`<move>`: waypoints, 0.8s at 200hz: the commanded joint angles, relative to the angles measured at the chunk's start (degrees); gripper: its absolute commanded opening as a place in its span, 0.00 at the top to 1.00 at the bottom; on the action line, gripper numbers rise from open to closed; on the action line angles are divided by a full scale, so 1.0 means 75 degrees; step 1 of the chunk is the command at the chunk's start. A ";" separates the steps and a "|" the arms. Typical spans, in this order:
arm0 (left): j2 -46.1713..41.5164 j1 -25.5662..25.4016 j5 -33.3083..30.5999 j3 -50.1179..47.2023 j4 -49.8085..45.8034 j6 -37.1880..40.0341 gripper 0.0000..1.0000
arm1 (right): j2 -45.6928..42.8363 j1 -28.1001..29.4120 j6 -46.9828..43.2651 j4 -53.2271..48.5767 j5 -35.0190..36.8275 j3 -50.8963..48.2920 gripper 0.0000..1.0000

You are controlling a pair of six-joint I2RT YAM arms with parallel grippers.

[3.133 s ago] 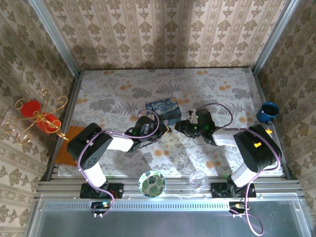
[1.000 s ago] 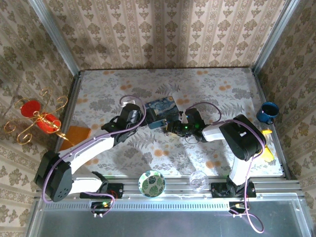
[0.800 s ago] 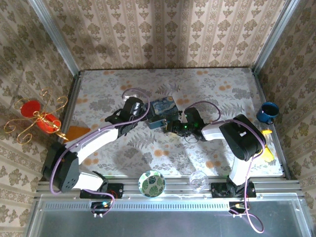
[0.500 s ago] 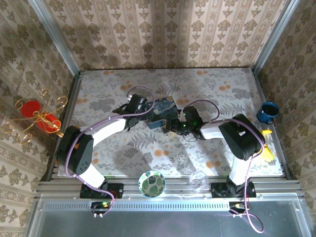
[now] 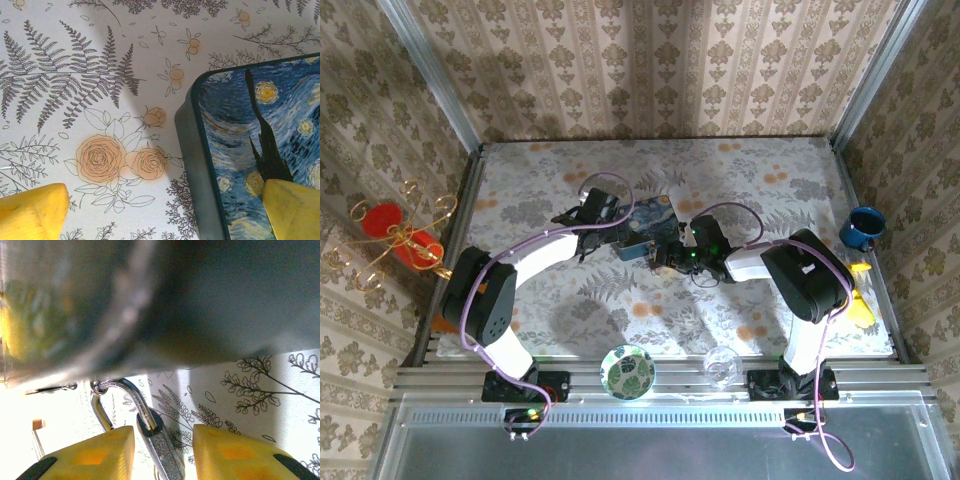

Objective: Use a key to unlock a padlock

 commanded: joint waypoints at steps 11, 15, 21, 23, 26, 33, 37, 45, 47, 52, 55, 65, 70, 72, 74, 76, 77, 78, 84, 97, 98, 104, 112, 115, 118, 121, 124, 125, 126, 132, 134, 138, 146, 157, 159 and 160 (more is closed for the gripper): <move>0.0192 0.0045 -0.0009 0.0085 -0.0449 -0.0072 0.00 | 0.0513 0.0068 -0.0215 0.0134 -0.0253 0.0203 0.64; 0.0192 0.0045 -0.0009 0.0071 -0.0439 -0.0073 0.00 | 0.0538 0.0068 -0.0210 0.0174 -0.0274 0.0203 0.64; 0.0200 0.0045 0.0002 0.0068 -0.0428 -0.0073 0.00 | 0.0595 0.0069 -0.0202 0.0224 -0.0312 0.0213 0.64; 0.0200 0.0045 0.0001 0.0066 -0.0426 -0.0073 0.00 | 0.0605 0.0069 -0.0200 0.0239 -0.0326 0.0214 0.64; 0.0209 0.0042 0.0006 0.0056 -0.0426 -0.0083 0.00 | 0.0633 0.0069 -0.0197 0.0261 -0.0341 0.0214 0.65; 0.0204 0.0045 0.0013 0.0044 -0.0425 -0.0091 0.00 | 0.0690 0.0069 -0.0187 0.0341 -0.0377 0.0215 0.65; 0.0209 0.0045 0.0021 0.0034 -0.0424 -0.0102 0.00 | 0.0723 0.0069 -0.0171 0.0391 -0.0406 0.0204 0.65; 0.0206 0.0034 0.0040 0.0021 -0.0399 -0.0101 0.00 | 0.0787 0.0069 -0.0146 0.0512 -0.0470 0.0203 0.65; 0.0204 0.0034 0.0042 0.0016 -0.0398 -0.0115 0.00 | 0.0811 0.0069 -0.0142 0.0537 -0.0483 0.0203 0.65; 0.0204 0.0033 0.0053 0.0003 -0.0386 -0.0130 0.00 | 0.0847 0.0069 -0.0120 0.0591 -0.0504 0.0202 0.65; 0.0203 0.0033 0.0062 -0.0001 -0.0381 -0.0140 0.00 | 0.0853 0.0071 -0.0109 0.0607 -0.0508 0.0194 0.65; 0.0203 0.0033 0.0099 -0.0027 -0.0353 -0.0165 0.00 | 0.0888 0.0082 -0.0101 0.0646 -0.0524 0.0191 0.65; 0.0206 0.0023 0.0113 -0.0033 -0.0344 -0.0178 0.00 | 0.0900 0.0092 -0.0098 0.0672 -0.0528 0.0191 0.65; 0.0204 0.0022 0.0116 -0.0041 -0.0338 -0.0178 0.00 | 0.0895 0.0092 -0.0095 0.0662 -0.0527 0.0191 0.65; 0.0203 0.0022 0.0123 -0.0049 -0.0333 -0.0178 0.00 | 0.0888 0.0098 -0.0095 0.0659 -0.0529 0.0191 0.65; 0.0203 0.0022 0.0127 -0.0045 -0.0341 -0.0178 0.00 | 0.0886 0.0102 -0.0112 0.0652 -0.0521 0.0191 0.65; 0.0203 0.0022 0.0128 -0.0044 -0.0336 -0.0178 0.00 | 0.0884 0.0103 -0.0121 0.0649 -0.0520 0.0191 0.65; 0.0209 0.0022 0.0123 -0.0050 -0.0334 -0.0184 0.00 | 0.0877 0.0103 -0.0119 0.0648 -0.0519 0.0191 0.66; 0.0203 0.0016 0.0138 -0.0053 -0.0323 -0.0193 0.00 | 0.0856 0.0131 -0.0164 0.0609 -0.0506 0.0200 0.66; 0.0194 0.0010 0.0146 -0.0064 -0.0332 -0.0211 0.00 | 0.0761 0.0207 -0.0348 0.0308 -0.0308 0.0225 0.67; 0.0187 0.0010 0.0143 -0.0066 -0.0332 -0.0212 0.00 | 0.0745 0.0220 -0.0362 0.0272 -0.0284 0.0225 0.67; 0.0186 -0.0001 0.0157 -0.0078 -0.0320 -0.0222 0.00 | 0.0666 0.0262 -0.0460 0.0083 -0.0133 0.0248 0.67; 0.0159 -0.0002 0.0172 -0.0105 -0.0298 -0.0243 0.00 | 0.0585 0.0311 -0.0563 -0.0146 0.0049 0.0250 0.67; 0.0157 -0.0011 0.0170 -0.0122 -0.0291 -0.0248 0.00 | 0.0552 0.0330 -0.0592 -0.0210 0.0106 0.0247 0.67; 0.0156 -0.0013 0.0178 -0.0125 -0.0286 -0.0257 0.00 | 0.0517 0.0339 -0.0623 -0.0271 0.0162 0.0249 0.67; 0.0158 -0.0013 0.0182 -0.0136 -0.0273 -0.0260 0.00 | 0.0486 0.0357 -0.0654 -0.0330 0.0217 0.0250 0.67; 0.0146 -0.0019 0.0187 -0.0143 -0.0270 -0.0271 0.00 | 0.0459 0.0377 -0.0676 -0.0381 0.0290 0.0250 0.67; 0.0145 -0.0022 0.0199 -0.0146 -0.0260 -0.0271 0.00 | 0.0454 0.0381 -0.0684 -0.0395 0.0307 0.0250 0.67; 0.0151 -0.0024 0.0205 -0.0148 -0.0255 -0.0278 0.00 | 0.0445 0.0389 -0.0688 -0.0413 0.0328 0.0250 0.67; 0.0151 -0.0031 0.0222 -0.0155 -0.0248 -0.0293 0.00 | 0.0386 0.0425 -0.0741 -0.0529 0.0463 0.0260 0.67; 0.0155 -0.0035 0.0237 -0.0159 -0.0249 -0.0295 0.00 | 0.0368 0.0439 -0.0754 -0.0579 0.0518 0.0270 0.67; 0.0156 -0.0037 0.0245 -0.0161 -0.0238 -0.0296 0.00 | 0.0349 0.0463 -0.0782 -0.0685 0.0617 0.0289 0.67; 0.0165 -0.0057 0.0266 -0.0175 -0.0235 -0.0318 0.00 | 0.0306 0.0518 -0.0837 -0.0872 0.0817 0.0318 0.67; 0.0178 -0.0071 0.0284 -0.0184 -0.0230 -0.0342 0.00 | 0.0274 0.0589 -0.0889 -0.1069 0.1052 0.0363 0.67; 0.0179 -0.0072 0.0288 -0.0187 -0.0227 -0.0351 0.00 | 0.0270 0.0603 -0.0896 -0.1112 0.1093 0.0366 0.67; 0.0185 -0.0072 0.0291 -0.0186 -0.0227 -0.0353 0.00 | 0.0265 0.0611 -0.0900 -0.1123 0.1107 0.0366 0.67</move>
